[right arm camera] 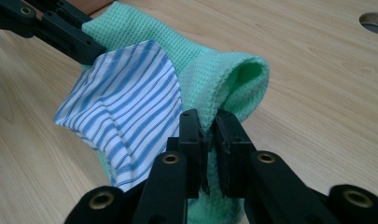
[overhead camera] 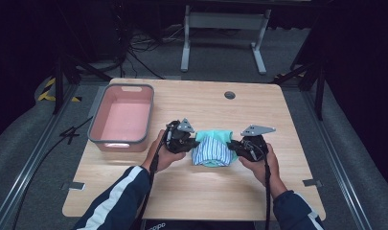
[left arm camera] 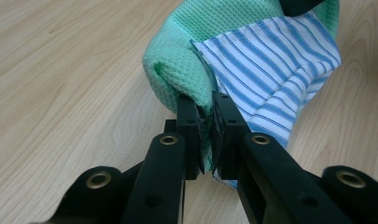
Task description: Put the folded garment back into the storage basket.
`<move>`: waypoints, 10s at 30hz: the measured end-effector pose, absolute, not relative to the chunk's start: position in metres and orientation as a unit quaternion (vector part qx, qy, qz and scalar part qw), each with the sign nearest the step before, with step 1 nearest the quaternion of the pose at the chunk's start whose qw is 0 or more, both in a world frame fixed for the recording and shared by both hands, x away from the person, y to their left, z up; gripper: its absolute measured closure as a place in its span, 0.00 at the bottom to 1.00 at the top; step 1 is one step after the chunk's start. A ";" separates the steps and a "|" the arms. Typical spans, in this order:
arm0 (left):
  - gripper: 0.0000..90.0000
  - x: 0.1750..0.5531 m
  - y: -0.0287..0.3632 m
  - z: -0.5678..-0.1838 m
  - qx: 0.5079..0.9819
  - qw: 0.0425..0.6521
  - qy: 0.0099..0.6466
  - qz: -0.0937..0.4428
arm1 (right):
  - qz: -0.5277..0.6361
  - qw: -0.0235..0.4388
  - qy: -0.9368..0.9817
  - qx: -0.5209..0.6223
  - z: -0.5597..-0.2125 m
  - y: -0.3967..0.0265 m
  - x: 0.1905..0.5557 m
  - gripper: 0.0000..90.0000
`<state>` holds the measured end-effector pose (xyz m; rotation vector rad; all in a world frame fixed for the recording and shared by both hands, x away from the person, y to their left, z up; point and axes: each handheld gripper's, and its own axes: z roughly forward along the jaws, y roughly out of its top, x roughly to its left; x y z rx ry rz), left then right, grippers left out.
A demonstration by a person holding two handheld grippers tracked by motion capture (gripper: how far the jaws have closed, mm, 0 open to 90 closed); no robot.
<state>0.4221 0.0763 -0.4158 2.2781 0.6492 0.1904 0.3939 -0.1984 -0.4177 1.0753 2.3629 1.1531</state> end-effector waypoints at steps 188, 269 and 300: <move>0.29 0.381 0.237 -0.365 0.829 0.316 0.384 0.256 | 0.358 0.158 0.901 0.185 -0.362 0.014 0.447 0.46; 0.19 0.326 0.151 -0.463 0.915 0.305 0.230 0.132 | 0.320 0.185 0.886 0.280 -0.454 -0.236 0.354 0.30; 0.13 0.330 0.173 -0.483 0.894 0.357 0.256 0.092 | 0.367 0.163 0.834 0.378 -0.486 -0.300 0.329 0.19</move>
